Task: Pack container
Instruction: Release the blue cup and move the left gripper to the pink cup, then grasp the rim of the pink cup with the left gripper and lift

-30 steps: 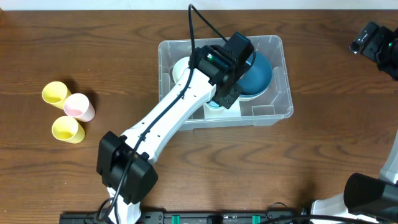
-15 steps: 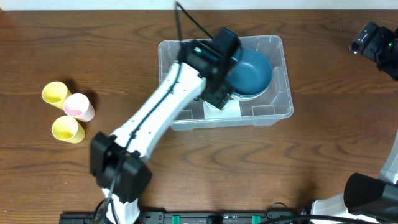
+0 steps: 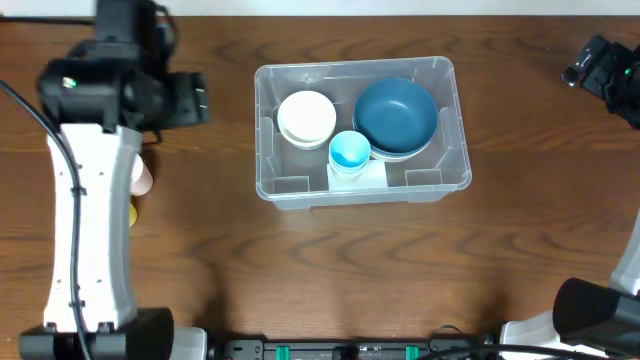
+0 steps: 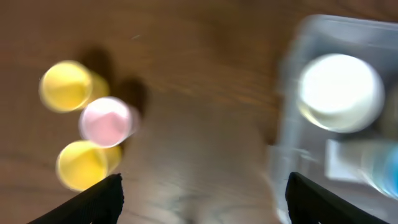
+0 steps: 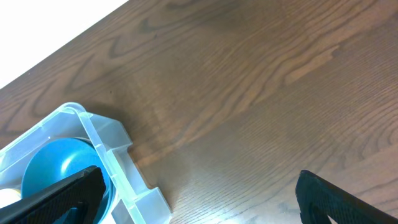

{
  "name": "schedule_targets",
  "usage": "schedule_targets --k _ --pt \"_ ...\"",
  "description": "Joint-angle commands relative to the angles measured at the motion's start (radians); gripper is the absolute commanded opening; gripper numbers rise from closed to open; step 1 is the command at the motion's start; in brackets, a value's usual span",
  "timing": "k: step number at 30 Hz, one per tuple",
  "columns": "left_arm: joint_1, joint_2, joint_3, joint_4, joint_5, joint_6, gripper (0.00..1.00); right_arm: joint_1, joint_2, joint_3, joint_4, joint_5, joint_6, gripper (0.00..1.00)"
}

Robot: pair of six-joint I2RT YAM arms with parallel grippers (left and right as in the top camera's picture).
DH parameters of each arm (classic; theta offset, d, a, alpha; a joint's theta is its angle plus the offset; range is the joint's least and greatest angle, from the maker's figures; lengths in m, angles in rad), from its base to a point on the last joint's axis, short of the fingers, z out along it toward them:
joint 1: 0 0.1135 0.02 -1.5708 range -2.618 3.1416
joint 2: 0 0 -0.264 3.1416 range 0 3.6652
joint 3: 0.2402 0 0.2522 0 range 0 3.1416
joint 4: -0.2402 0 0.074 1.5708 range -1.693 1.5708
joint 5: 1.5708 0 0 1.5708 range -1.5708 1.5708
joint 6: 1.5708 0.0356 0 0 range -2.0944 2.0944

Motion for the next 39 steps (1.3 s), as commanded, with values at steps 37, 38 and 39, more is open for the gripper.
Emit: schedule_targets --k 37,38,39 --pt "0.267 0.186 -0.587 0.479 -0.079 -0.066 0.83 0.002 -0.001 -0.001 -0.001 0.0 0.013 0.99" --pt "0.267 0.186 -0.587 0.481 -0.078 -0.066 0.83 0.002 -0.001 -0.001 -0.001 0.0 0.013 0.99" --pt "0.267 0.186 -0.587 0.484 -0.078 -0.066 0.83 0.002 -0.001 -0.001 -0.001 0.0 0.013 0.99"
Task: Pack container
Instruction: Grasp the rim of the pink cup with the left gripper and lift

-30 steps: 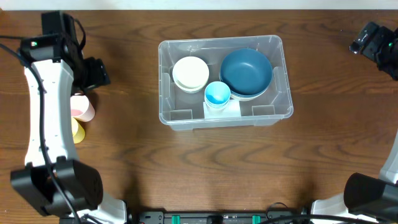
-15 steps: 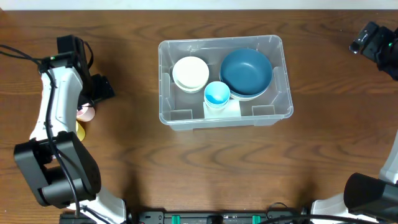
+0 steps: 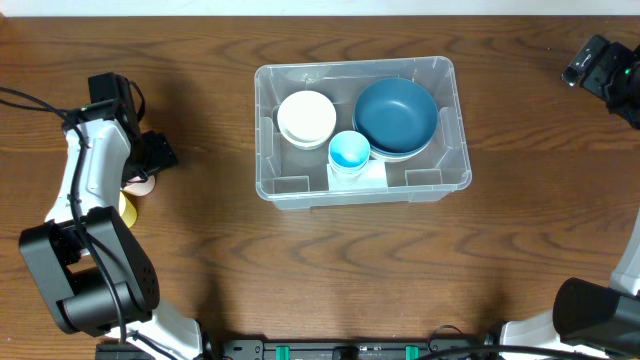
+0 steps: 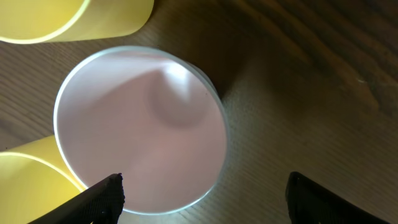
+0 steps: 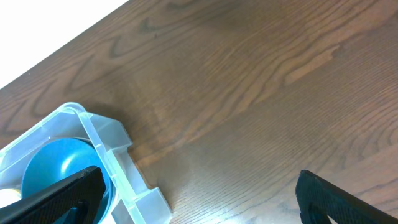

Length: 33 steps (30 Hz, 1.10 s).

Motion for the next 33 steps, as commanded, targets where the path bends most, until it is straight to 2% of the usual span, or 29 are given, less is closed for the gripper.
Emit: schedule_targets --k 1,10,20,30,31,33 --pt "0.003 0.006 -0.004 0.008 -0.019 -0.009 0.83 0.002 -0.001 -0.001 -0.001 0.0 0.013 0.99" --pt "0.003 0.006 -0.005 0.043 -0.019 -0.003 0.82 0.002 -0.001 -0.001 -0.001 0.0 0.013 0.99" --pt "0.003 0.009 -0.011 0.068 -0.019 0.056 0.73 0.002 -0.001 -0.001 -0.001 0.0 0.013 0.99" --pt "0.003 0.119 -0.011 0.068 -0.019 0.055 0.69 0.002 -0.001 -0.001 -0.001 0.0 0.013 0.99" --pt "0.003 0.13 -0.011 0.068 -0.019 0.055 0.68 0.002 -0.001 -0.001 -0.001 0.0 0.013 0.99" --pt "0.003 0.144 -0.011 0.068 -0.019 0.055 0.53 0.002 -0.001 -0.001 -0.001 0.0 0.013 0.99"
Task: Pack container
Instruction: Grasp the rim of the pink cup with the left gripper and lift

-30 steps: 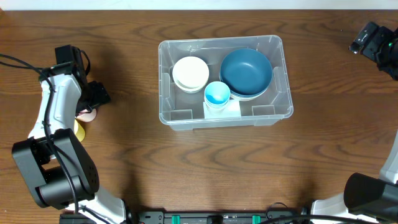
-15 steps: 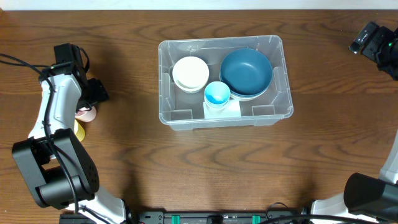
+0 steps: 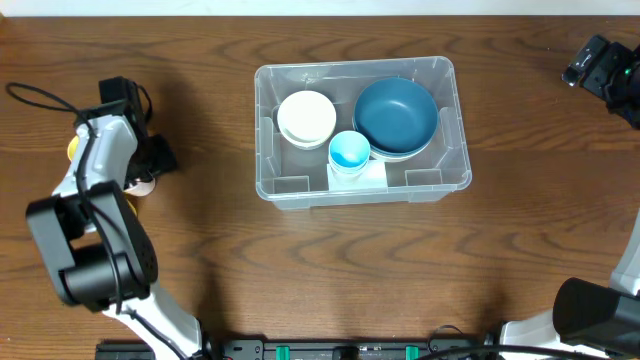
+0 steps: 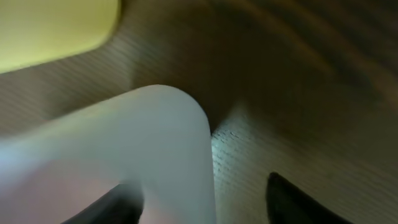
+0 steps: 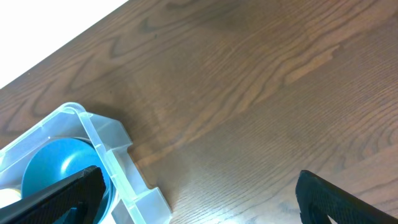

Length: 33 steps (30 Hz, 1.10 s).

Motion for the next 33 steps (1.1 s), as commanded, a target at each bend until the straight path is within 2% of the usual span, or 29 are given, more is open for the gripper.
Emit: schedule_targets --k 1,3,5,10,13,23,33 --pt "0.003 0.021 -0.01 -0.003 -0.012 0.01 0.46 0.002 -0.001 -0.001 -0.001 0.0 0.013 0.99" --pt "0.003 0.019 -0.01 -0.002 -0.012 0.01 0.38 0.002 -0.001 -0.001 -0.001 0.0 0.013 0.99" --pt "0.003 0.019 -0.009 -0.003 -0.012 0.01 0.37 0.002 -0.001 -0.001 -0.001 0.0 0.013 0.99" --pt "0.0 0.017 -0.008 -0.008 0.013 0.009 0.15 0.002 -0.001 -0.001 -0.001 0.0 0.013 0.99" --pt "-0.004 0.004 -0.002 -0.014 0.05 0.009 0.06 0.002 -0.001 -0.001 -0.001 0.0 0.013 0.99" --pt "-0.061 -0.129 0.068 -0.082 0.072 0.002 0.06 0.002 -0.001 -0.001 -0.001 0.0 0.013 0.99" --pt "-0.267 -0.418 0.072 -0.081 0.101 -0.006 0.06 0.002 -0.001 -0.001 0.0 0.0 0.013 0.99"
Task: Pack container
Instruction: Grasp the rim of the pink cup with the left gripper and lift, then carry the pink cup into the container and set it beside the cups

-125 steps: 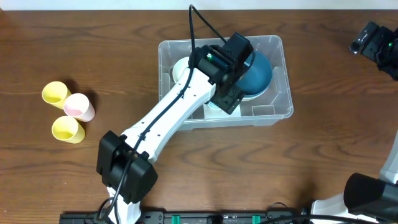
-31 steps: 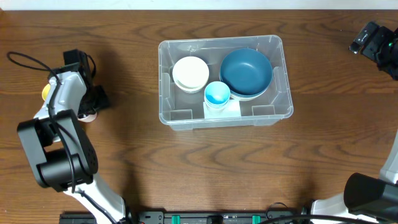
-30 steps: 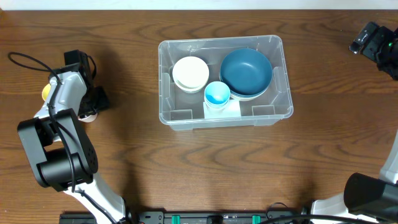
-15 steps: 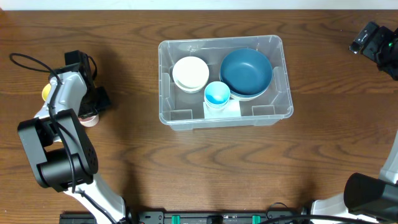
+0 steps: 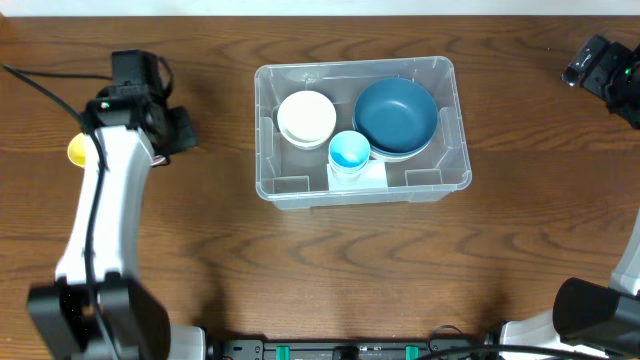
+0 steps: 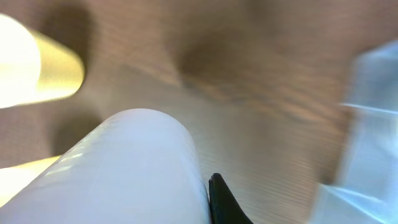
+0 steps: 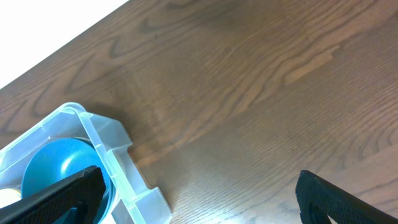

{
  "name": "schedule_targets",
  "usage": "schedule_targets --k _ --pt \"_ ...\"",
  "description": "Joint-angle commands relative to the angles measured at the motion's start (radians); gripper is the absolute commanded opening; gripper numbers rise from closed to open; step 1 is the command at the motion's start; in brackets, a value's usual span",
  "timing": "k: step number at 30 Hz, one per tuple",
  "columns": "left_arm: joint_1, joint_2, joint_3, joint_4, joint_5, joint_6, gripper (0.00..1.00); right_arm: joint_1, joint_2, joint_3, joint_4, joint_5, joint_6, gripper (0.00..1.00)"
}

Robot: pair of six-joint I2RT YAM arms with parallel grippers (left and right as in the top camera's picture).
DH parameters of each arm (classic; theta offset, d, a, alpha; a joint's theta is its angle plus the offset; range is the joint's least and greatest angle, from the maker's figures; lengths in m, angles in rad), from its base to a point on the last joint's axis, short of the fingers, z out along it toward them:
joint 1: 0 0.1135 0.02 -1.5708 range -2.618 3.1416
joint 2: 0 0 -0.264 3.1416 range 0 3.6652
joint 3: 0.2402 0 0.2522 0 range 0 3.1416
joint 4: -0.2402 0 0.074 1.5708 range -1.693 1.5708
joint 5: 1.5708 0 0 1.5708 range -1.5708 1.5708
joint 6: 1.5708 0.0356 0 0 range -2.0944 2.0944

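A pale pink cup (image 6: 124, 174) fills the lower left of the left wrist view, with my left gripper (image 6: 155, 205) shut on it; one black finger (image 6: 222, 202) presses its side and the other is hidden behind the cup. In the overhead view the left gripper (image 5: 160, 135) hangs left of the clear container (image 5: 450, 72), and the cup is hidden under the wrist. The container holds stacked white bowls (image 5: 306, 117), a blue bowl (image 5: 395, 115) and a blue cup (image 5: 349, 151). My right gripper (image 7: 199, 199) stands open over bare table at the far right (image 5: 600, 62).
Two yellow cups stand on the table left of the held cup, one (image 6: 43, 71) further off and one (image 6: 18, 180) close beside it; only one yellow cup (image 5: 78, 150) shows overhead. The container's blurred wall (image 6: 373, 124) is to the right of the left gripper.
My left gripper, then low around the pink cup beside the yellow cups, now holds it raised and further toward the container. A yellow cup has come into sight overhead. The right arm is unchanged.
My left gripper was open high above the pink cup and two yellow cups. Then it was open right over the pink cup, then down around it. Now it is shut on the cup and lifted away from the yellow ones. The right gripper stayed open throughout.
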Motion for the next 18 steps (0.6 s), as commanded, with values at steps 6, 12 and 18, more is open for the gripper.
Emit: schedule_targets --k 6,12,18 --pt "-0.261 -0.207 0.021 0.001 0.018 -0.009 0.06 0.002 -0.001 -0.001 0.0 0.0 0.013 0.99" --pt "-0.438 -0.208 0.018 -0.001 0.018 0.008 0.06 0.002 -0.001 -0.001 -0.001 0.0 0.013 0.99" --pt "-0.54 -0.121 0.018 -0.008 0.019 0.018 0.06 0.002 -0.001 -0.001 0.0 0.0 0.013 0.99"
